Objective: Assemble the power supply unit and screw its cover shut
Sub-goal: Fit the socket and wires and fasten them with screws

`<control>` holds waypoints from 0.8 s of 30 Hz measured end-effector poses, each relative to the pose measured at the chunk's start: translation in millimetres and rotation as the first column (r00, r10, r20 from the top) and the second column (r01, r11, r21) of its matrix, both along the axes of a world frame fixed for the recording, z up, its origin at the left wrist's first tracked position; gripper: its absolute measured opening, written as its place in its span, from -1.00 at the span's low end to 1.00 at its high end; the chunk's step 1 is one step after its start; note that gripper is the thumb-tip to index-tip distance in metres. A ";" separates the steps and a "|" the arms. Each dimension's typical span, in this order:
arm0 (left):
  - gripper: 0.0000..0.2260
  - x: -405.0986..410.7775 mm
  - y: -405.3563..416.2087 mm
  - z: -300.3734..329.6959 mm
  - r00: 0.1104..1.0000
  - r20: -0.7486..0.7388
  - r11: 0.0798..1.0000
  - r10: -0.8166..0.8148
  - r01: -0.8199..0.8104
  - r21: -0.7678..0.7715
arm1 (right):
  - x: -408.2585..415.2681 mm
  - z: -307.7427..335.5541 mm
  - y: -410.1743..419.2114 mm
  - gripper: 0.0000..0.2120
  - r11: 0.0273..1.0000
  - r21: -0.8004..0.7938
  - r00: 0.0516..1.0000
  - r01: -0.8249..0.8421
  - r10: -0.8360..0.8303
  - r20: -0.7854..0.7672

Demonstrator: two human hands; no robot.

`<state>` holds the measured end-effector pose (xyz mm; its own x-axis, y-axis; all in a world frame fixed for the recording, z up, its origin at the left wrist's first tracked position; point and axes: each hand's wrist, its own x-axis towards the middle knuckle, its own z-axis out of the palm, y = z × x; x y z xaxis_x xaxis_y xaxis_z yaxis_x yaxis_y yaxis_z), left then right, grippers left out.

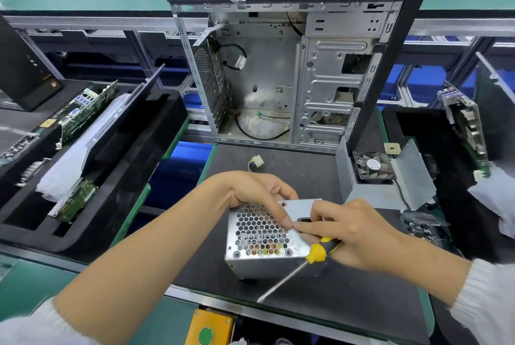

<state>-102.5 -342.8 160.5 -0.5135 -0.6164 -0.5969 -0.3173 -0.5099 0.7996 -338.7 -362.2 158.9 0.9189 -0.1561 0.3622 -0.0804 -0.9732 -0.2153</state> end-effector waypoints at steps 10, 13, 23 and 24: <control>-0.79 -0.5 0.9 -6.0 1.000 0.002 0.999 0.024 -0.024 -0.032 | 2.6 -7.6 1.1 -0.80 0.825 0.560 0.988 0.079 -0.140 0.066; -0.79 -0.2 1.3 -6.4 1.000 0.020 0.999 0.023 -0.023 -0.027 | 1.9 -5.1 2.3 -0.77 0.816 0.570 0.989 0.096 -0.143 0.038; -0.69 -4.6 5.2 2.4 0.997 0.073 0.999 0.015 -0.013 -0.037 | 16.4 54.5 -23.1 -0.80 0.841 0.490 0.971 0.229 -0.162 -0.177; -0.71 -5.2 6.1 3.3 0.996 0.087 0.998 0.010 -0.005 -0.064 | 17.1 64.2 -25.7 -0.77 0.854 0.469 0.967 0.227 -0.141 -0.211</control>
<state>-107.7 -336.7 163.8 -0.4563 -0.6583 -0.5987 -0.3837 -0.4614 0.7999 -321.6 -387.9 223.1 0.8949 -0.4442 0.0431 -0.3232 -0.7115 -0.6239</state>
